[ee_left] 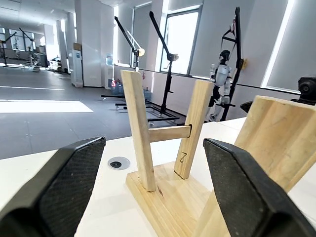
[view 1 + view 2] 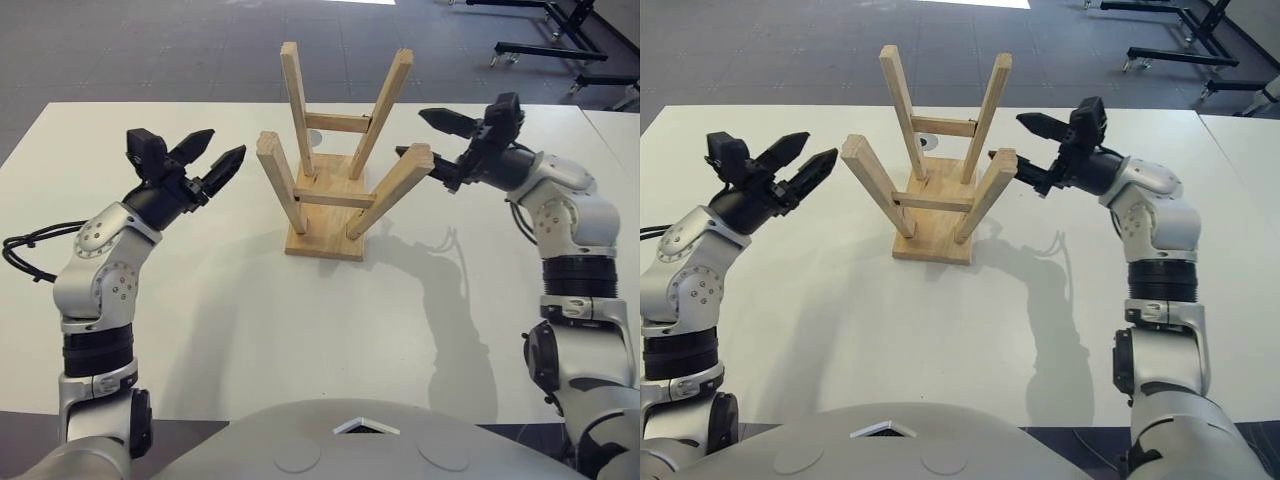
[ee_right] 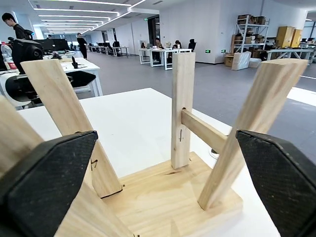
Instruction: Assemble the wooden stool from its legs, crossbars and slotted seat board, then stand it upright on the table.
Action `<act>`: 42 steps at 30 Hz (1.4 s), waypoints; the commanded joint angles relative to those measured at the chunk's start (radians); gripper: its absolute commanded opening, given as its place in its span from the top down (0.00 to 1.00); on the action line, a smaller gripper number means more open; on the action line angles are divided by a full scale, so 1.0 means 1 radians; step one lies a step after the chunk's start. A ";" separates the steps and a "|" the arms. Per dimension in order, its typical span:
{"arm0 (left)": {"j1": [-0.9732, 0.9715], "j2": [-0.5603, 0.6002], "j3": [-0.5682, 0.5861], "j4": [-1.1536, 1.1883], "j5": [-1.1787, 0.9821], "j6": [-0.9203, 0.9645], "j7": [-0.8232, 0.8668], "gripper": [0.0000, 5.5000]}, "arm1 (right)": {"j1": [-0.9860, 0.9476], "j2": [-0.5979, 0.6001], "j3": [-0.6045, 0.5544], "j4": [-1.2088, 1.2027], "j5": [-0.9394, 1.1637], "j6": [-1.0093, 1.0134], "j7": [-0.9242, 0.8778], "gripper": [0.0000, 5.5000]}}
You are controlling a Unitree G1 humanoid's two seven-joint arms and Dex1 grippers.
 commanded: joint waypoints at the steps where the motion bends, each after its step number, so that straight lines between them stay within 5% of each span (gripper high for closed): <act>1: 0.040 0.055 0.114 -0.011 -0.024 -0.007 0.010 0.34 | 0.153 -0.050 0.057 -0.302 0.066 0.112 0.045 0.06; 7: 0.172 0.104 0.295 0.010 -0.037 -0.033 -0.005 0.34 | 0.226 -0.142 0.008 -0.567 0.178 0.249 0.020 0.06; 13: 0.160 0.074 0.263 -0.001 -0.036 -0.042 0.008 0.34 | 0.119 -0.215 -0.047 -0.153 0.052 0.129 0.059 0.06; 27: 0.068 0.061 0.168 0.036 -0.039 -0.044 0.004 0.34 | -0.186 -0.029 0.038 0.276 -0.069 -0.049 0.135 0.06; 38: 0.234 0.077 0.262 0.057 -0.067 -0.047 -0.037 0.34 | 0.234 -0.217 0.027 -0.546 0.228 0.299 0.254 0.06; 42: 0.254 0.084 0.272 0.062 -0.059 -0.052 -0.045 0.34 | 0.244 -0.244 0.013 -0.565 0.223 0.300 0.217 0.06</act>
